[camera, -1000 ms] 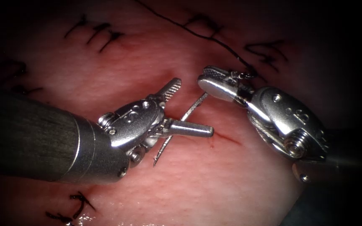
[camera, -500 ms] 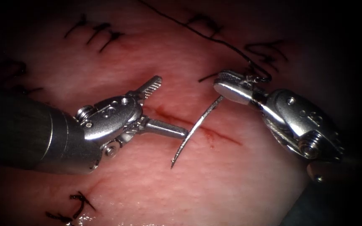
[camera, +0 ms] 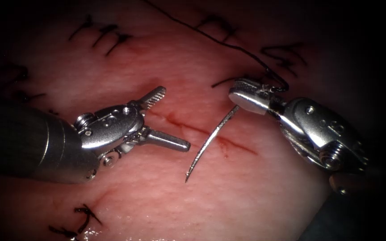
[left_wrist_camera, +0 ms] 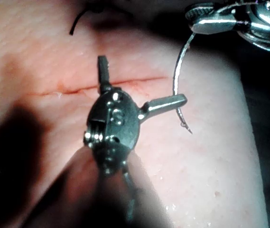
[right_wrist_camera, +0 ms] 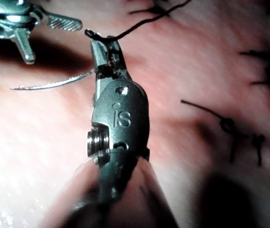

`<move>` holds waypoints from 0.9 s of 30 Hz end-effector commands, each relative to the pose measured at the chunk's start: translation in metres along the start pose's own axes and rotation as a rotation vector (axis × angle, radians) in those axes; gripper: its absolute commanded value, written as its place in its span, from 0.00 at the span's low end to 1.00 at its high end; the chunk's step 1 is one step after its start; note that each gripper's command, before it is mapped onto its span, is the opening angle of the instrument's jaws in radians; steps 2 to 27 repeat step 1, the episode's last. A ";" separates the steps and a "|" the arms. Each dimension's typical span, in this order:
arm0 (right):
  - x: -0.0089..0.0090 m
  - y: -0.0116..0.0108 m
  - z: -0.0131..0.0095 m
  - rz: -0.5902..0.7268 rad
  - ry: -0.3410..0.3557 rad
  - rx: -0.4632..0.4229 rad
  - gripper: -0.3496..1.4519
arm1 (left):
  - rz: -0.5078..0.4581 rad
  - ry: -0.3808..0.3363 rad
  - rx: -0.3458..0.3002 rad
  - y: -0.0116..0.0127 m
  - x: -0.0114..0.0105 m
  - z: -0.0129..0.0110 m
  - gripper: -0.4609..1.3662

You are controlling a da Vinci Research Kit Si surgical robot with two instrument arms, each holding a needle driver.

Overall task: Wound Closure
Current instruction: Throw the needle through the top of the cut

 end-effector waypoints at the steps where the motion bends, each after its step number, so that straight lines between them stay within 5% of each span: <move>1: 0.0000 0.0000 0.0000 0.000 0.000 -0.007 0.00 | 0.000 0.001 -0.004 0.0000 0.0000 0.0000 0.90; 27: 0.0000 0.0000 0.0000 0.000 0.000 -0.007 0.00 | 0.000 0.001 -0.004 0.0000 0.0000 0.0000 0.90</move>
